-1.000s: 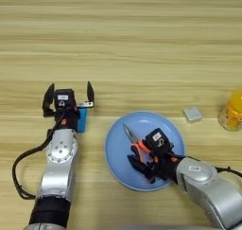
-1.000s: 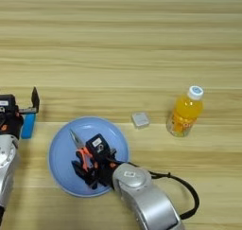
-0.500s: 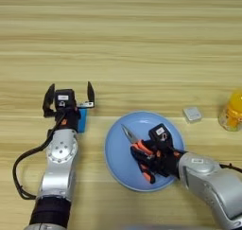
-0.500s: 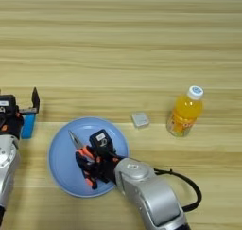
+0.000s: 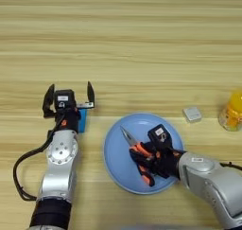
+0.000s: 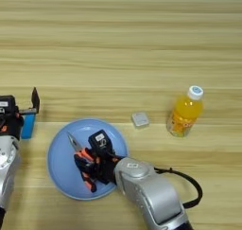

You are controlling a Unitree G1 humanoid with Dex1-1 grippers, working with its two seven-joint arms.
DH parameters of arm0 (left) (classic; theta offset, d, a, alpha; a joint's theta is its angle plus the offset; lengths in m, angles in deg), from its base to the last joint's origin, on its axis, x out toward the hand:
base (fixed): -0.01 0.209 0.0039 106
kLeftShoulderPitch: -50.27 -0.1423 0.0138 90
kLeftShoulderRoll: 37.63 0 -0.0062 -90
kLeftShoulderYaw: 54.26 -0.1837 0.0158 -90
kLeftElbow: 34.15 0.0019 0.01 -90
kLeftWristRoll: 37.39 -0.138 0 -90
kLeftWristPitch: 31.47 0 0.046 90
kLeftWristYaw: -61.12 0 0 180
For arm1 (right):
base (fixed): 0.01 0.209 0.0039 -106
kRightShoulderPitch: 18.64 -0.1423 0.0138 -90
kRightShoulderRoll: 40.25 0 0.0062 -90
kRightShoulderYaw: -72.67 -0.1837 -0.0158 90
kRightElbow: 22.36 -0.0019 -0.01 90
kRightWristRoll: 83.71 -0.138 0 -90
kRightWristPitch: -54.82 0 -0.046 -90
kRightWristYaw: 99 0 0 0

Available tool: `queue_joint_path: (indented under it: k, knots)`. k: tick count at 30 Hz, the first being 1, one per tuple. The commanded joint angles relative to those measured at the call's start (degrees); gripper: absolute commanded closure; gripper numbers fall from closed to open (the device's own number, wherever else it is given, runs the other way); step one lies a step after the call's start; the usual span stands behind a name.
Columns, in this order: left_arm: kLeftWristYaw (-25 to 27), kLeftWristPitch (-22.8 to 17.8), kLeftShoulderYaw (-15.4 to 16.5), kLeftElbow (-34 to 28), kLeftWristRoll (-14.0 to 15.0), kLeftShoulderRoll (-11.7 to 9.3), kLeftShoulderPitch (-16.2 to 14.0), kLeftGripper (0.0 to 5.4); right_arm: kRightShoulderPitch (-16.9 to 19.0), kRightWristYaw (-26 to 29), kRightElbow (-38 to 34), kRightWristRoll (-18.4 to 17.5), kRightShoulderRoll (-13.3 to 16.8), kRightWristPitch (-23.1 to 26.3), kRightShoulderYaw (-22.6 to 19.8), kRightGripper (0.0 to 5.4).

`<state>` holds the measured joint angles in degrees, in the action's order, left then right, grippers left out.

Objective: Move the objects on the table

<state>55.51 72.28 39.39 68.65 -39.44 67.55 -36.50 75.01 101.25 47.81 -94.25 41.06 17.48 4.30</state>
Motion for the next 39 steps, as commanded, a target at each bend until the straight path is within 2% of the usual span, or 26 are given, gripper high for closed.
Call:
queue_joint_path:
  k: [1,8,16,23,39]
  knots:
    - [-0.8,-2.1,-0.4,-1.5,-1.1,0.1,-0.3,0.0,5.7,-0.7,8.8,-2.4,0.6,13.2,-0.3,3.09]
    - [-0.9,-2.2,-0.3,-1.3,-1.1,0.0,-0.2,0.0,2.0,-0.9,9.5,-8.6,-5.8,13.1,-6.2,3.11]
    - [-0.9,-2.5,-0.3,-1.2,-1.0,-0.1,0.0,0.0,-0.4,-1.1,11.6,-14.4,-9.4,11.8,-11.0,3.12]
    - [-0.9,-2.4,-0.2,-0.9,-1.0,-0.1,0.1,0.0,-1.8,-1.7,12.3,-16.6,-10.0,11.2,-12.7,3.13]
    - [-0.8,-2.4,-0.2,-1.0,-1.0,-0.2,0.0,0.0,-4.3,-3.2,6.5,-18.6,-8.6,11.9,-15.1,3.13]
